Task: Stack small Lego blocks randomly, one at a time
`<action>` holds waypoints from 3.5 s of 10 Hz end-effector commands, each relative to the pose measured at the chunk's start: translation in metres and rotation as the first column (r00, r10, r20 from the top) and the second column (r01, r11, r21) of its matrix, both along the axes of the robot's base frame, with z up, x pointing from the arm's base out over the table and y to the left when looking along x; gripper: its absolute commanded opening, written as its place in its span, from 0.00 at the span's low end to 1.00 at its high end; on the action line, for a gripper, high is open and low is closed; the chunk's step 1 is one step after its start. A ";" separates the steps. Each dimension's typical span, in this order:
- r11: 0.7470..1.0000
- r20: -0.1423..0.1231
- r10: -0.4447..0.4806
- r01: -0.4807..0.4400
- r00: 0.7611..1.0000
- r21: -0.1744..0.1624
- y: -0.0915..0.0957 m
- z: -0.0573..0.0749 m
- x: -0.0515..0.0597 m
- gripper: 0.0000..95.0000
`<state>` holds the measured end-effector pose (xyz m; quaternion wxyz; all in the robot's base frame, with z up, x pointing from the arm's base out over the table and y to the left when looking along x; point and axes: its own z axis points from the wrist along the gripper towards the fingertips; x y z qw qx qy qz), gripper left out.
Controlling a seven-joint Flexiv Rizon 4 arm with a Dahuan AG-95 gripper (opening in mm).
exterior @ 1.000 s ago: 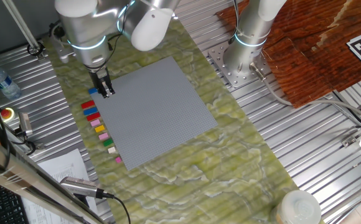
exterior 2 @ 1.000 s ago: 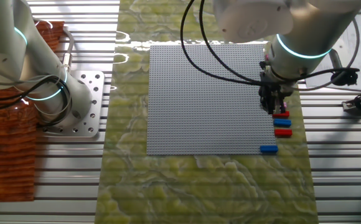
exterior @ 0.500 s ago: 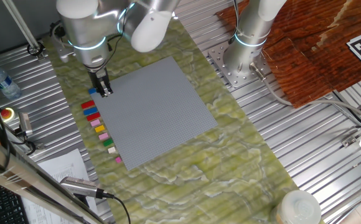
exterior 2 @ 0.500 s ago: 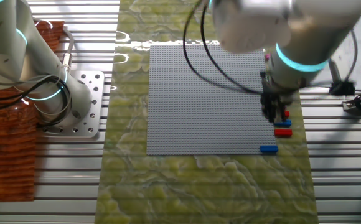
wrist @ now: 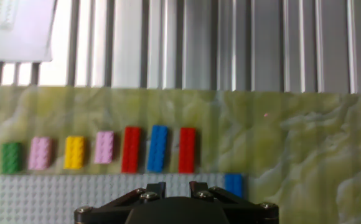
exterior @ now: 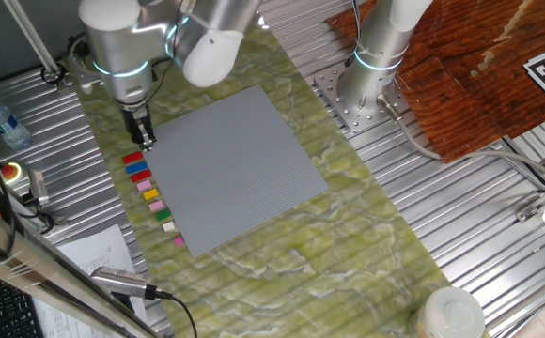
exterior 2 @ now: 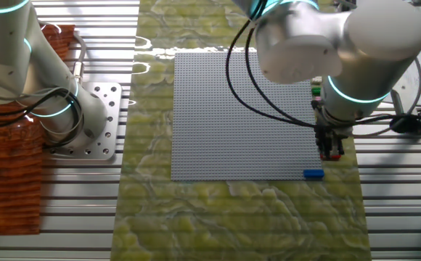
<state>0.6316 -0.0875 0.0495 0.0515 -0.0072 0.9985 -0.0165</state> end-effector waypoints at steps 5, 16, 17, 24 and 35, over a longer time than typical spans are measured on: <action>1.000 -0.011 0.011 -0.011 1.000 0.010 -0.009 -0.010 0.026 0.20; 1.000 -0.004 0.020 -0.020 1.000 0.012 -0.008 -0.032 0.030 0.40; 1.000 -0.004 0.017 -0.016 1.000 0.010 -0.008 -0.033 0.030 0.40; 1.000 -0.003 0.024 -0.024 1.000 0.009 -0.012 -0.037 0.029 0.40; 0.999 0.001 0.033 -0.033 0.999 0.010 -0.011 -0.037 0.030 0.20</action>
